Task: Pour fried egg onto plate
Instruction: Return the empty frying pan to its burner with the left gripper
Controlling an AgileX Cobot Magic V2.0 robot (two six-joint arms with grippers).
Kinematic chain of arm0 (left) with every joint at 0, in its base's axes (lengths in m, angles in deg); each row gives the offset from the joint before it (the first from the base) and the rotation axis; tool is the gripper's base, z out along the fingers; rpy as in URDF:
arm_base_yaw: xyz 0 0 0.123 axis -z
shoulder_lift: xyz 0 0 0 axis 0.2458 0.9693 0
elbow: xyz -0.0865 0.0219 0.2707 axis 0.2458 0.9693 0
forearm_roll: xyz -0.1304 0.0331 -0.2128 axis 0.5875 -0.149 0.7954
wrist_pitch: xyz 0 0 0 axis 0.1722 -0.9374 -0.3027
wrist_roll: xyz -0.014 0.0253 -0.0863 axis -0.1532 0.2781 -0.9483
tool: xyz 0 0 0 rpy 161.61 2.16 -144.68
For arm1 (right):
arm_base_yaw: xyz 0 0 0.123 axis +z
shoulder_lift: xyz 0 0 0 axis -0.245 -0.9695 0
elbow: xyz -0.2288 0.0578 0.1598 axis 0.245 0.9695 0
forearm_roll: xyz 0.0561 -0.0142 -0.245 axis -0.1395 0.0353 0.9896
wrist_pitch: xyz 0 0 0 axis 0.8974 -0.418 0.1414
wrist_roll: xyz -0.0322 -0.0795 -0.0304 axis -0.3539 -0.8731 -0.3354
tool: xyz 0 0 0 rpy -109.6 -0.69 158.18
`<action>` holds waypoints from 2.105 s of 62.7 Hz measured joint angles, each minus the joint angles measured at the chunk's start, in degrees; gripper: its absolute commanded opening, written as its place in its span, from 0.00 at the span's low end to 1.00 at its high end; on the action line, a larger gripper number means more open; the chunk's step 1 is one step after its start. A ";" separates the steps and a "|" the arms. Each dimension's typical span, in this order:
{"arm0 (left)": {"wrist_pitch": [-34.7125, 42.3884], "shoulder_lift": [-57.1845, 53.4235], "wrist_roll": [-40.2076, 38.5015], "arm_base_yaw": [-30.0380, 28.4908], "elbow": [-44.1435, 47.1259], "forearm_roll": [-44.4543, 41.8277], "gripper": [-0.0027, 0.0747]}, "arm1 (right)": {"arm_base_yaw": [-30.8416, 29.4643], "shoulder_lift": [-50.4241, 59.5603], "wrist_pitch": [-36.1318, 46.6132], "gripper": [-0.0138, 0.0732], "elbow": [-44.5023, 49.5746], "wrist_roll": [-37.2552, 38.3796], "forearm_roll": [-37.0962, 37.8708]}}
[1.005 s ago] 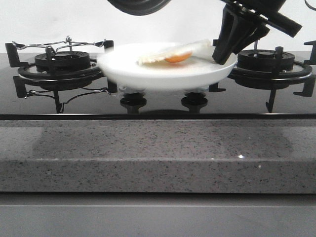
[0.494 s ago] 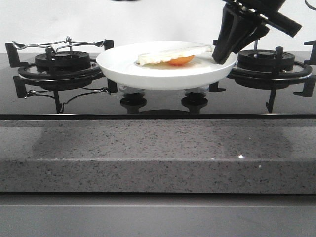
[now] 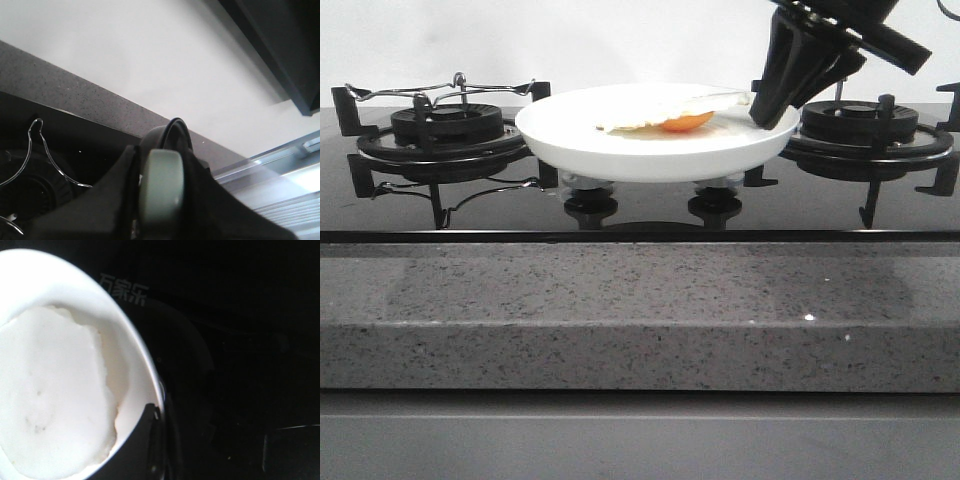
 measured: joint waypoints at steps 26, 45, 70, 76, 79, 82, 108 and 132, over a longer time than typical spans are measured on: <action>-2.82 15.88 1.02 -3.74 0.75 12.18 0.01 | 0.00 0.00 0.00 0.02 0.00 0.00 0.00; -2.98 18.21 0.38 -3.74 0.84 7.07 0.01 | 0.00 0.00 0.00 0.02 0.00 0.00 0.00; -2.98 18.21 -3.34 -3.83 0.51 1.52 0.23 | 0.00 0.00 0.00 0.02 0.00 0.00 0.00; -3.09 18.21 -3.34 -3.83 0.53 -0.07 0.50 | 0.00 0.00 0.00 0.02 0.00 0.00 0.00; -3.24 18.21 -3.34 -3.83 0.53 -1.13 0.62 | 0.00 0.00 0.00 0.02 0.00 0.00 0.00; -3.38 18.21 -3.23 -3.83 0.53 -1.84 0.74 | 0.00 0.00 0.00 0.02 0.00 0.00 0.00; -10.85 17.22 -3.12 -3.83 0.39 -7.77 0.84 | 0.00 0.00 0.00 0.02 0.00 -0.10 0.00; -13.35 10.26 -3.98 -3.83 0.39 -16.22 0.40 | 0.00 0.00 0.00 0.02 0.00 -0.10 0.00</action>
